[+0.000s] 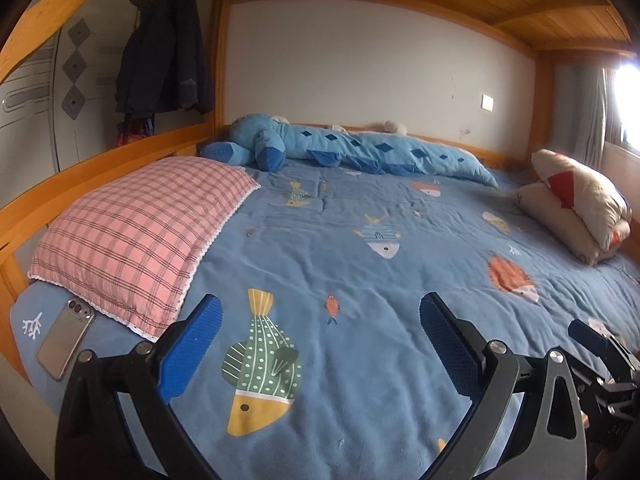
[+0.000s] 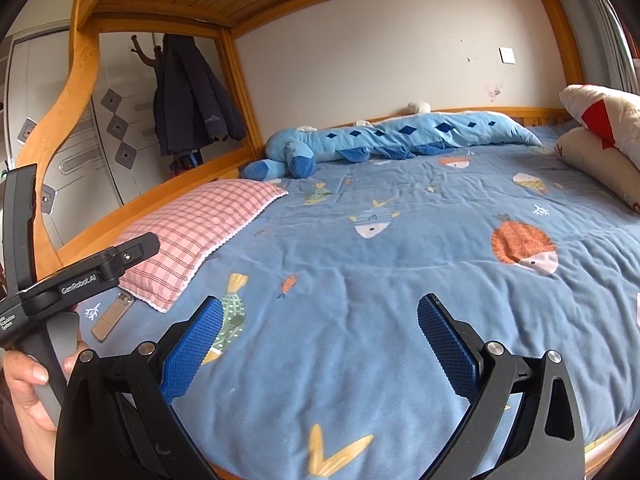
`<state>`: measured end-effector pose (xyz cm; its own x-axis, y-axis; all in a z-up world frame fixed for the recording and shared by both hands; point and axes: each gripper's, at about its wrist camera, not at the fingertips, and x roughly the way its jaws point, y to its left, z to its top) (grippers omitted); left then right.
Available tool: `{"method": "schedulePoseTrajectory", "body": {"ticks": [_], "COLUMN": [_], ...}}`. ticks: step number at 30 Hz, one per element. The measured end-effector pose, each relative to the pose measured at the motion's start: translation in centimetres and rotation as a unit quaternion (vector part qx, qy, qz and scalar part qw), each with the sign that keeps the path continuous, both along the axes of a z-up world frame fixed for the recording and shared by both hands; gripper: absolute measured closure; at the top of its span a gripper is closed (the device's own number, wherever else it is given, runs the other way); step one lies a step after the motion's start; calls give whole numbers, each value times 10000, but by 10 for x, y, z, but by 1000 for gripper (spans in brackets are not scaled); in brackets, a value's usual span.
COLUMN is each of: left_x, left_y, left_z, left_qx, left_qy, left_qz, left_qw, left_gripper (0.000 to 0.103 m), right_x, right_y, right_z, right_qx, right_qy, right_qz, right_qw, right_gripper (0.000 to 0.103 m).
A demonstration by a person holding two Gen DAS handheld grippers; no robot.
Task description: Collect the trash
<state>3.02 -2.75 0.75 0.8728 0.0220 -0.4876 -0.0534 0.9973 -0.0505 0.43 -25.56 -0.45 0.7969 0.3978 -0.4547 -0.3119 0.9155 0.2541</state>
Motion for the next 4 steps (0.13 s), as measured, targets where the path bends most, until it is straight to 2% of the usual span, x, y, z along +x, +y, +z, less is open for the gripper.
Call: {"method": "schedulePoseTrajectory", "body": {"ticks": [4], "left_x": [11], "left_y": [-2], "left_z": [-6], "left_qx": [-120], "left_qy": [131], "left_qz": [-135], "left_qw": [9998], "left_gripper": [4], "right_x": [30], "right_y": [-23], "right_z": [-14], "right_qx": [-261], "right_qy": [193], "right_qz": [-187], "right_qw": [9993], "right_gripper": [9]}}
